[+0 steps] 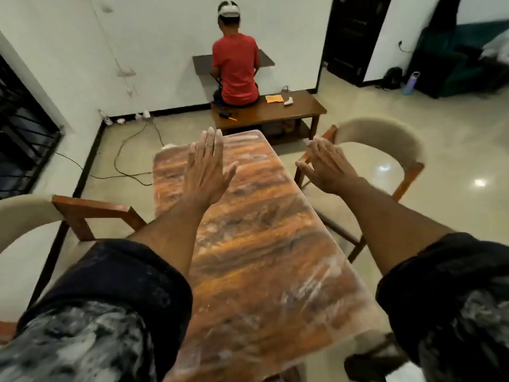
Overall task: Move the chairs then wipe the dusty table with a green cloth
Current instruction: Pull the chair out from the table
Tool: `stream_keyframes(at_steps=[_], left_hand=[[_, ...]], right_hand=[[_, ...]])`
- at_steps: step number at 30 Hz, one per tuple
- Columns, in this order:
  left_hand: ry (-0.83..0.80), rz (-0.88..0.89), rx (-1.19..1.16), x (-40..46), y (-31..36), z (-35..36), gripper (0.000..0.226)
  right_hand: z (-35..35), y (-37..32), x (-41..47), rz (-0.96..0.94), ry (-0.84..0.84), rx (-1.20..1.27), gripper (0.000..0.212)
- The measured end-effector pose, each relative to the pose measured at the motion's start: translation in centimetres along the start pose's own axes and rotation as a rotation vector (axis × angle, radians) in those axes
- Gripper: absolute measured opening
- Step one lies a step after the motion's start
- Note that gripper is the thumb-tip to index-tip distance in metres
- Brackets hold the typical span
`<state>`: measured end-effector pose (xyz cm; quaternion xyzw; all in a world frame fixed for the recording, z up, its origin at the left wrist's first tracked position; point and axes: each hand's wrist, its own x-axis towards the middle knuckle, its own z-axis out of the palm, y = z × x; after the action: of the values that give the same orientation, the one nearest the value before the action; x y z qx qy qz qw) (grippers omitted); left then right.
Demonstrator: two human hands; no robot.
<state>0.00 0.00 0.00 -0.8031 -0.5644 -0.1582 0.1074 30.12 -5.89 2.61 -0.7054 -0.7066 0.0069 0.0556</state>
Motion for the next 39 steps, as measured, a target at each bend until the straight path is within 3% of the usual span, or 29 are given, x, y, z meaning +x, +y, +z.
stream_keyframes(at_steps=[7,15,23,25,28,31,33,36,39], left_hand=[[-0.132,0.117,-0.106,-7.7,4.9,5.9,0.081],[-0.274,0.316,-0.201,-14.4,12.1,9.2,0.083],[-0.341,0.517,-0.279,-16.0,20.6,10.7,0.085],[-0.283,0.590,-0.273,-16.5,22.5,11.1,0.085],[-0.066,0.751,-0.201,-17.8,25.2,11.6,0.089],[0.039,0.803,-0.234,-19.6,28.7,10.6,0.075],[0.000,0.822,-0.265,-20.9,31.6,10.1,0.074],[-0.067,0.859,-0.268,-22.7,35.0,10.1,0.076],[-0.156,0.899,-0.293,-24.5,37.6,9.3,0.080]], right_hand=[[8.3,0.7,-11.5,0.168,-0.094,-0.009,0.070],[16.5,2.8,-26.4,0.486,-0.240,0.139,0.100],[16.9,5.0,-35.8,0.733,-0.197,0.183,0.104],[16.4,5.7,-37.6,0.786,-0.173,0.188,0.095],[16.0,7.2,-40.7,0.868,-0.123,0.198,0.092],[16.4,8.5,-44.4,0.941,-0.095,0.215,0.090],[16.6,9.2,-47.0,0.997,-0.086,0.220,0.097],[16.7,10.0,-50.2,1.046,-0.066,0.255,0.074],[16.9,10.8,-53.0,1.089,-0.048,0.287,0.075]])
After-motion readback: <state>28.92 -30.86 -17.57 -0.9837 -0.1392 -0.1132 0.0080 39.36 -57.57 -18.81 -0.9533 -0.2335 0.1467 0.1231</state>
